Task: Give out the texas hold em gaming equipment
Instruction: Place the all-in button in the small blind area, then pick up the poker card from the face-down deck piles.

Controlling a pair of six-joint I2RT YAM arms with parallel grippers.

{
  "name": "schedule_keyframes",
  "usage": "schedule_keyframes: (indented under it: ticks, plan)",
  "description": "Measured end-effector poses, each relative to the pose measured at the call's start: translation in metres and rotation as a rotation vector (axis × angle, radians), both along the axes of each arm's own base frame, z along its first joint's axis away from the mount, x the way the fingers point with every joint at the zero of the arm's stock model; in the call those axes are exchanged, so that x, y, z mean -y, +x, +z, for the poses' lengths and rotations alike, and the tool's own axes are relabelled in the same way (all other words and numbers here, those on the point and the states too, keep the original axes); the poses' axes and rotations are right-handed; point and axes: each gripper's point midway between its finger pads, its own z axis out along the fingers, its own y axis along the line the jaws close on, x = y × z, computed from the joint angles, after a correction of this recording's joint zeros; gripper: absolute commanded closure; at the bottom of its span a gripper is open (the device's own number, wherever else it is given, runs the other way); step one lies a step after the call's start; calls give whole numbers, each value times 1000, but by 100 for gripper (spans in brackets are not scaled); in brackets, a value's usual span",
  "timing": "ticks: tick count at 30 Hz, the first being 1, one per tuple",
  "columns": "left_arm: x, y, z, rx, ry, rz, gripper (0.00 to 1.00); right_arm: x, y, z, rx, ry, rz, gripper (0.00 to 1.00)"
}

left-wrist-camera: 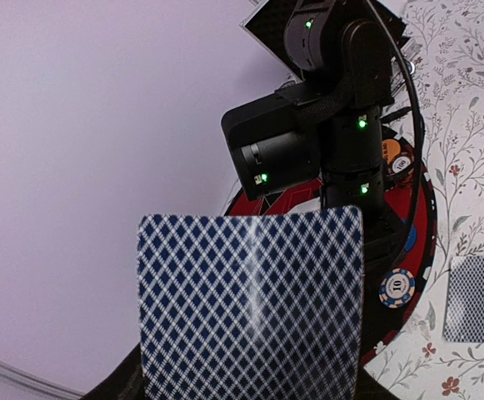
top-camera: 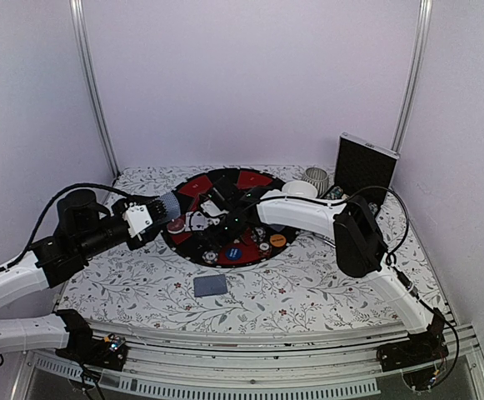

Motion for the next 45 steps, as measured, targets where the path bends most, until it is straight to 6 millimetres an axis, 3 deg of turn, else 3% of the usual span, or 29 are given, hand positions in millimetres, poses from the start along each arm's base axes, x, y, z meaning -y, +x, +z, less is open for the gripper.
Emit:
schedule_keyframes:
  ticks: [5,10,18,22,26,29,32,35,39,45]
  plan:
    - [0,0,0,0,-1,-3,46,0,-1,-1,-10,1,-8,22]
    - [0,0,0,-1,-1,-4,46,-1,-3,2,-17,0,-9,17]
    - [1,-1,0,0,-1,-6,46,-3,2,30,12,39,-14,9]
    - [1,-1,1,0,-2,-6,46,2,4,76,44,103,-11,6]
    - [1,-1,1,0,-2,-7,46,8,-5,157,80,261,39,5]
    - [1,-1,0,0,-2,-8,46,10,-22,231,123,440,120,6]
    - [1,-1,0,0,-2,-9,46,7,-47,292,137,627,235,8]
    - [1,-1,0,0,-2,-8,46,-3,-68,319,117,740,331,9]
    - [1,-1,1,0,-2,-9,46,-18,-88,314,48,778,400,11]
    - [1,-1,1,0,-3,-9,46,-37,-101,279,-49,753,426,11]
